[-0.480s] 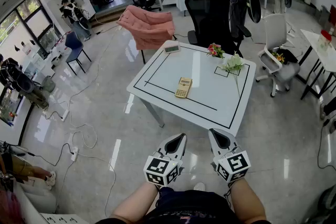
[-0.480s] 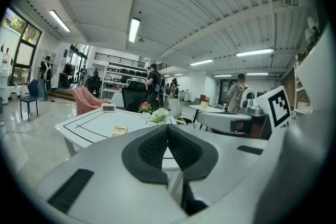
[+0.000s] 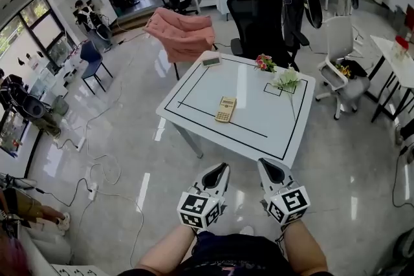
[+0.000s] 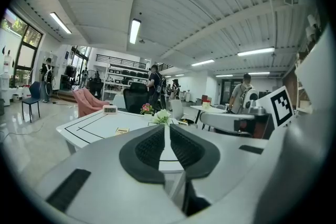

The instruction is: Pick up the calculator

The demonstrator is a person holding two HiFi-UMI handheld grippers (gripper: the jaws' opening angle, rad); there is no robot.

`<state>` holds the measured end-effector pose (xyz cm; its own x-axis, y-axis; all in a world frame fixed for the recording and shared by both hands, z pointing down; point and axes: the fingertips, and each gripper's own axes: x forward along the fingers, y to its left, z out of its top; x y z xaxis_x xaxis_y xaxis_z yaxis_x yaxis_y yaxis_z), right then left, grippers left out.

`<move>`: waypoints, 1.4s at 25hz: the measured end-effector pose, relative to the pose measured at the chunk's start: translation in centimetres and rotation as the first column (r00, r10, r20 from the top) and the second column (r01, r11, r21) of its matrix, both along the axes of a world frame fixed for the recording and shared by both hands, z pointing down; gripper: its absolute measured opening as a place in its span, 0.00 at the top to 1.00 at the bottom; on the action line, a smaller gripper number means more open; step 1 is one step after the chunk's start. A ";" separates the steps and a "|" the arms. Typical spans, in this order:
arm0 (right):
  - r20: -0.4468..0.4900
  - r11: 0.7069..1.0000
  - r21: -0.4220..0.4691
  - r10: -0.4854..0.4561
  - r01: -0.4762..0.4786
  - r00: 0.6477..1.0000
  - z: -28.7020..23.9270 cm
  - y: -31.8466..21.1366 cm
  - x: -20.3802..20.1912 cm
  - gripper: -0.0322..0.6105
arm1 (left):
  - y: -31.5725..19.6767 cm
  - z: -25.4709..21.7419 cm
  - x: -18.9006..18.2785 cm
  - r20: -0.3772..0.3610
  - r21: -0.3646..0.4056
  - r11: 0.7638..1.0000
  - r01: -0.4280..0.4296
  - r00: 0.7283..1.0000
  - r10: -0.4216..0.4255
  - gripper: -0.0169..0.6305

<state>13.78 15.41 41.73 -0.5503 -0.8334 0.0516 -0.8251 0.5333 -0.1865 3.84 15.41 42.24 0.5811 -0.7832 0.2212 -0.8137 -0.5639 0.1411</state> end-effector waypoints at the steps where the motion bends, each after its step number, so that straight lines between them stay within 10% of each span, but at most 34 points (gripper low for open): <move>1: 0.004 1.000 0.004 0.001 -0.001 1.000 -0.1 -0.1 0.0 0.95 | -0.1 -0.1 0.0 0.001 0.006 1.000 -0.005 1.000 0.005 0.88; 3: 0.020 1.000 0.018 -0.001 0.001 1.000 -0.5 -0.4 0.0 0.92 | -0.3 -0.4 0.2 0.005 0.015 1.000 -0.021 1.000 0.021 0.60; 6: 0.050 0.999 0.032 -0.013 0.011 0.999 -1.1 -1.2 -0.2 0.65 | -0.8 -0.7 -0.1 0.037 0.032 0.999 -0.020 0.999 0.019 0.47; 35: 0.018 0.963 -0.072 0.261 -0.259 0.965 -0.3 -19.9 -7.6 0.61 | -21.0 1.6 -9.7 -0.002 -0.050 0.966 -0.255 0.967 0.255 0.44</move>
